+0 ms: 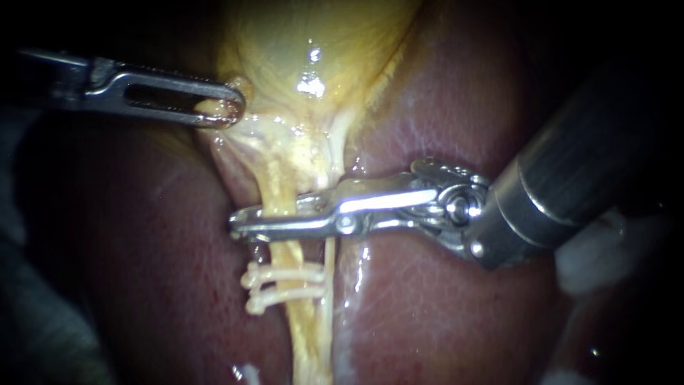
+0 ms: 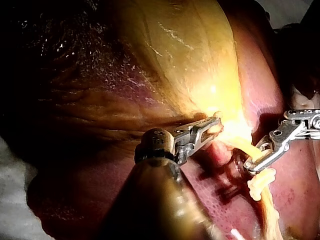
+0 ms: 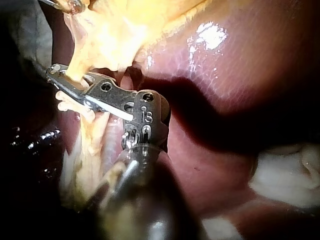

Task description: Clipping third clip left tube

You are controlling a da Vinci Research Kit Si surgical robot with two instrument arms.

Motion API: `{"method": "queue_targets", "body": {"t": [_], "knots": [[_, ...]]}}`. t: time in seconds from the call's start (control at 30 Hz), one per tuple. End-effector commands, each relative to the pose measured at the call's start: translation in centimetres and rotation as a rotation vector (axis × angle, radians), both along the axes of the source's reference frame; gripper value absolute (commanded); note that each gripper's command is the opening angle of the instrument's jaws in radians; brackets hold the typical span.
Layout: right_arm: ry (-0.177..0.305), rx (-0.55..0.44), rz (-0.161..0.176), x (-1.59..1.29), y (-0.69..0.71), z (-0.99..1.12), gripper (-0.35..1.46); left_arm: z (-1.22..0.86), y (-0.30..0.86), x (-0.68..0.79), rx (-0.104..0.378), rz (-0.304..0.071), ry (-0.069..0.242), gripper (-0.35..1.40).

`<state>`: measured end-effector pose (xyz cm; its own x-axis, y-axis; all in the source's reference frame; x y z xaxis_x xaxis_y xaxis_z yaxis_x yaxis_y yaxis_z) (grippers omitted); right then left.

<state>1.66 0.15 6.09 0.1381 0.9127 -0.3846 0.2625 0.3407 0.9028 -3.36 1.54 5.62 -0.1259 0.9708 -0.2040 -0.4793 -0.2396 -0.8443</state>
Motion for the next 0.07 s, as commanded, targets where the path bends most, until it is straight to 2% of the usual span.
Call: {"method": "queue_targets", "body": {"t": [0.03, 0.07], "knots": [[-0.003, 0.004, 0.002, 0.00, -0.01, 0.01, -0.35, 0.00, 0.00, 0.00, 0.000, 0.000, 0.000, -0.35], [0.000, 0.003, -0.003, 0.01, -0.01, 0.03, -0.35, 0.00, 0.00, 0.00, 0.000, 0.001, 0.000, -0.35]]}}
